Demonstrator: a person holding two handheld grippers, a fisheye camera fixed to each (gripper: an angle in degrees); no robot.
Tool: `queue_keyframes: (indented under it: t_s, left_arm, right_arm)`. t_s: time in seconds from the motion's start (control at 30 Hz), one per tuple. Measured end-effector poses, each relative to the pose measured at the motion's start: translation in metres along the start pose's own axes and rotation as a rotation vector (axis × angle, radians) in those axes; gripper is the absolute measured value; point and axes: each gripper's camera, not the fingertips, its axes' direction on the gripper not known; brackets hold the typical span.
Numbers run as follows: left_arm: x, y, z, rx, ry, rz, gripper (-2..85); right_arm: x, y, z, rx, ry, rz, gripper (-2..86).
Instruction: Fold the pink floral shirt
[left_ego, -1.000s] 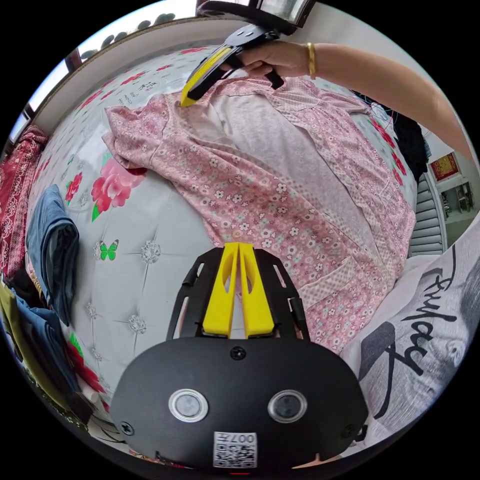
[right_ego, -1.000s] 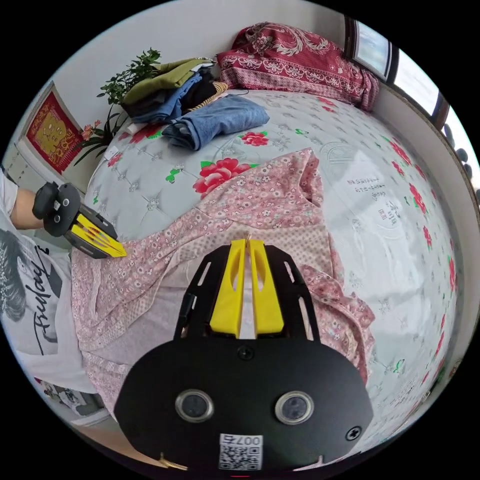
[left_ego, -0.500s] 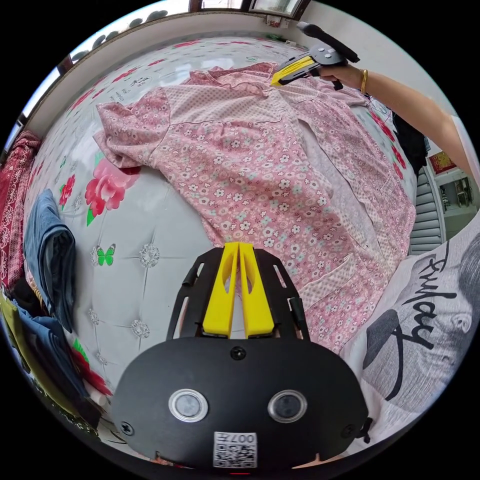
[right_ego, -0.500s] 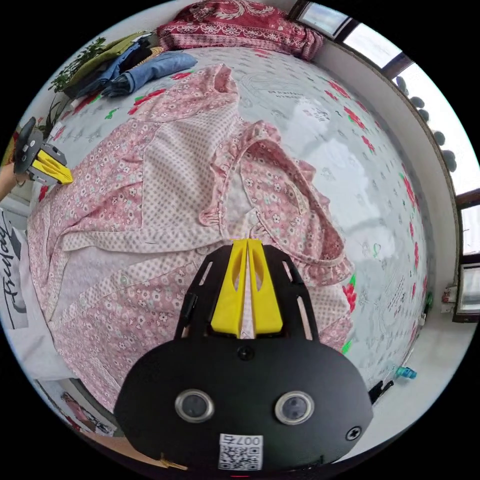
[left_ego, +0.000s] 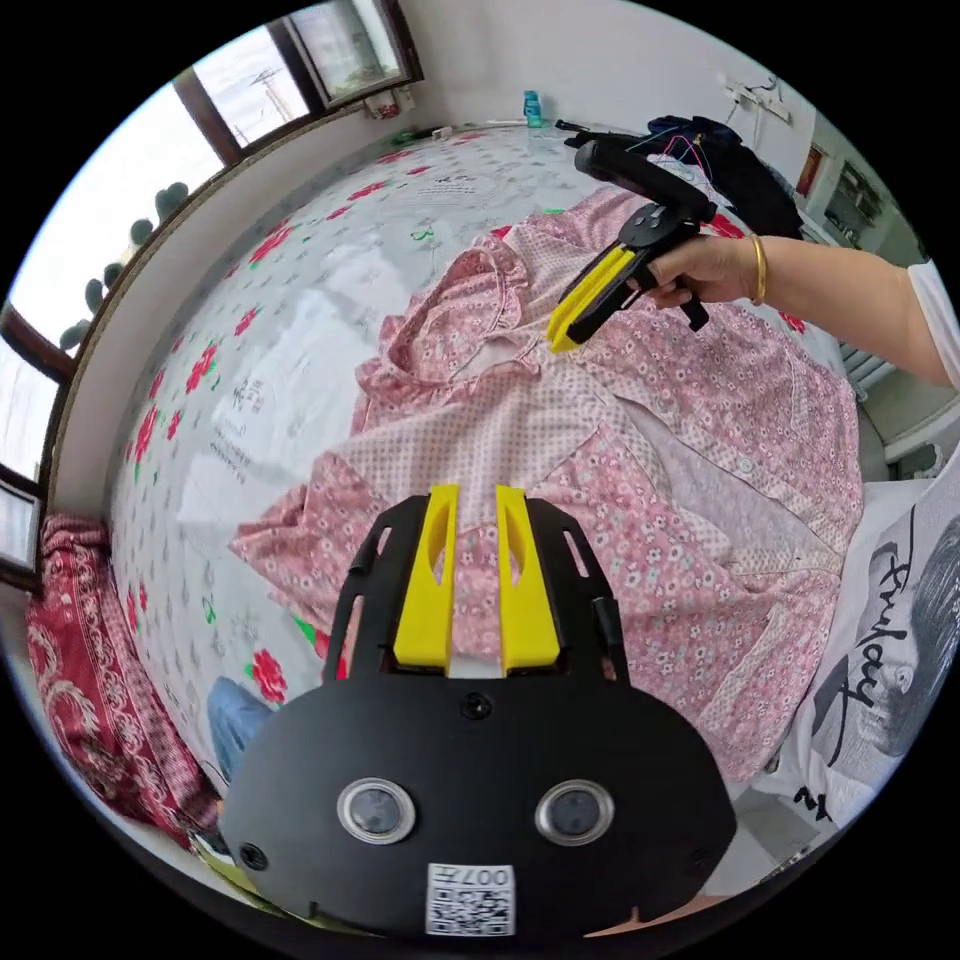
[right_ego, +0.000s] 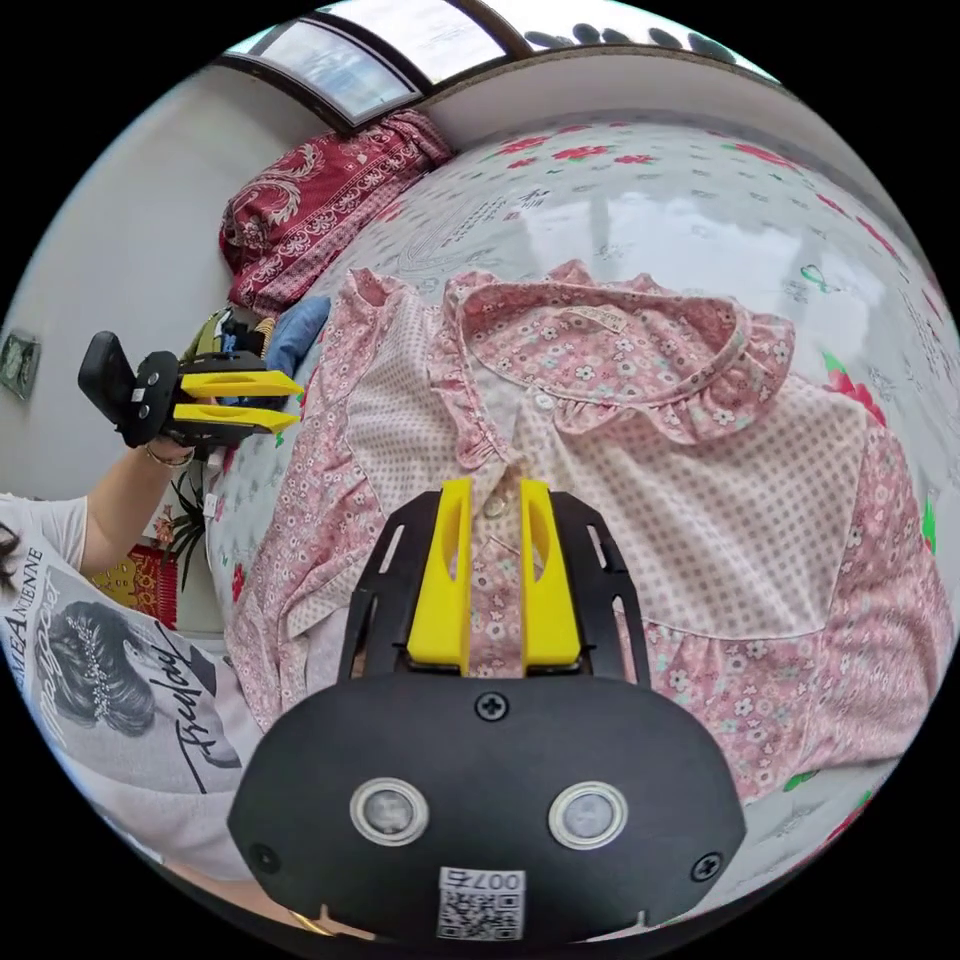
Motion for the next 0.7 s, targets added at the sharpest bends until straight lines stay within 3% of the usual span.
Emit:
queue_keyframes:
  t_s: [0.1, 0.3, 0.47, 0.7]
  left_arm:
    - [-0.011, -0.038, 0.022, 0.001, 0.032, 0.082, 7.4]
    - [-0.024, -0.084, 0.069, -0.043, 0.067, 0.153, 7.4]
    - [-0.026, -0.104, 0.089, -0.066, -0.046, 0.208, 6.4]
    - [-0.034, -0.112, 0.121, -0.126, -0.196, 0.099, -0.4]
  right_arm:
    - [0.003, 0.003, 0.005, 0.049, -0.058, 0.047, 0.6]
    - [-0.013, 0.000, -0.002, 0.107, 0.045, -0.025, -0.2]
    - [-0.020, -0.006, -0.026, 0.195, 0.156, -0.081, -0.3]
    - [0.025, -0.030, 0.020, 0.043, 0.183, -0.032, -0.2]
